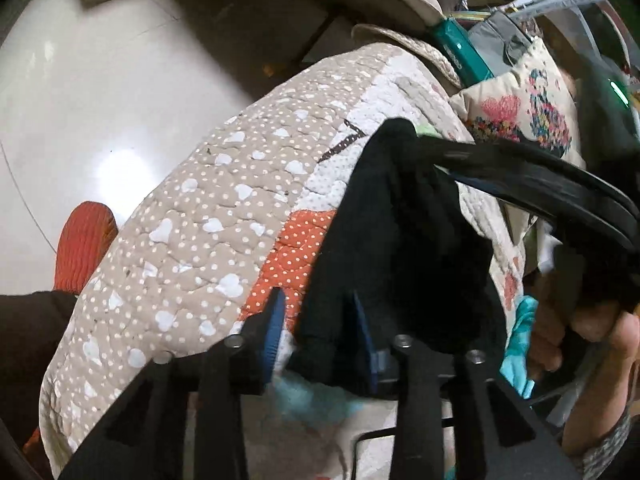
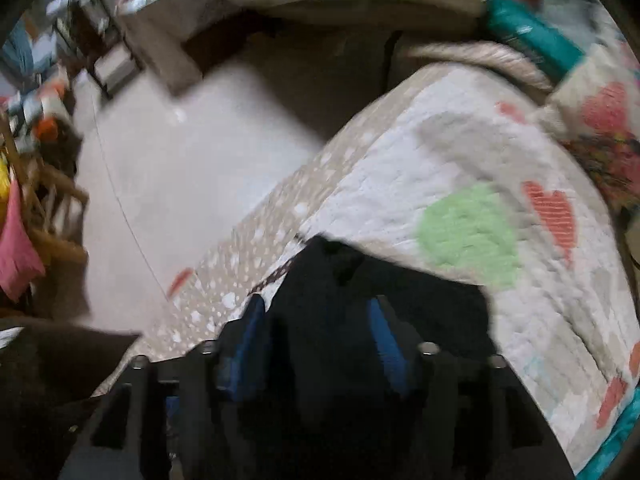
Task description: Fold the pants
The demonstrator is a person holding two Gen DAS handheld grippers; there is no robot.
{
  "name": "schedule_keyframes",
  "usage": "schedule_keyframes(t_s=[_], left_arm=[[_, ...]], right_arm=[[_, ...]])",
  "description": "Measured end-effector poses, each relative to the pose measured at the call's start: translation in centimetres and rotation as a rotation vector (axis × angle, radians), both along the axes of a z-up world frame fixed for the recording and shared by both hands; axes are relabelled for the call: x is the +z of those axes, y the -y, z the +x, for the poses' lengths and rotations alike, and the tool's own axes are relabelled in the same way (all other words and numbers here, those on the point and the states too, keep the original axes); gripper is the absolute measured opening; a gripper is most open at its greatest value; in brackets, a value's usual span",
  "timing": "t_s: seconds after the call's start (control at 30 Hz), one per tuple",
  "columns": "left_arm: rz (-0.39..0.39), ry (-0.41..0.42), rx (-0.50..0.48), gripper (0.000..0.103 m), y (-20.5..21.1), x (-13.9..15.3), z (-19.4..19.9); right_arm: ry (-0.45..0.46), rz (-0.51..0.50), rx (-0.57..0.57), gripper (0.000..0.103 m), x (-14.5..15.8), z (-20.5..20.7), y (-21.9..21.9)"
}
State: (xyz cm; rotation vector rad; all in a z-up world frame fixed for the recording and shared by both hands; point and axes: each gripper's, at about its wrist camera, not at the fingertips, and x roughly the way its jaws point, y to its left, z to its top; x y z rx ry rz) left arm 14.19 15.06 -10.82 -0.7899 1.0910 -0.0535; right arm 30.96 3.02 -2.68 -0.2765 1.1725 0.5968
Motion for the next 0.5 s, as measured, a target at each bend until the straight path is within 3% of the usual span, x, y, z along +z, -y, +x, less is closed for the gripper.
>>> schedule_keyframes(t_s=[0.17,0.23,0.33,0.5], left_arm=[[0.030,0.096,0.042,0.039,-1.2,2.4,-1.3],[0.074,0.151,0.045,0.047,-0.9,3.6,-1.6],[0.119,0.190,0.006,0.048,0.4,4.2,-1.4],[0.109,0.110,-0.039,0.048,1.7,2.3,-0.2]], right_arm=[[0.093,0.153,-0.217,0.063,4.7,-1.3,8.8],[0.113,0.186,-0.308,0.063,5.3,-2.4,12.2],[0.115,0.215,-0.392,0.063,4.6,-4.9,15.4],[0.064,0.313,-0.453,0.057,1.5,-8.2,16.4]])
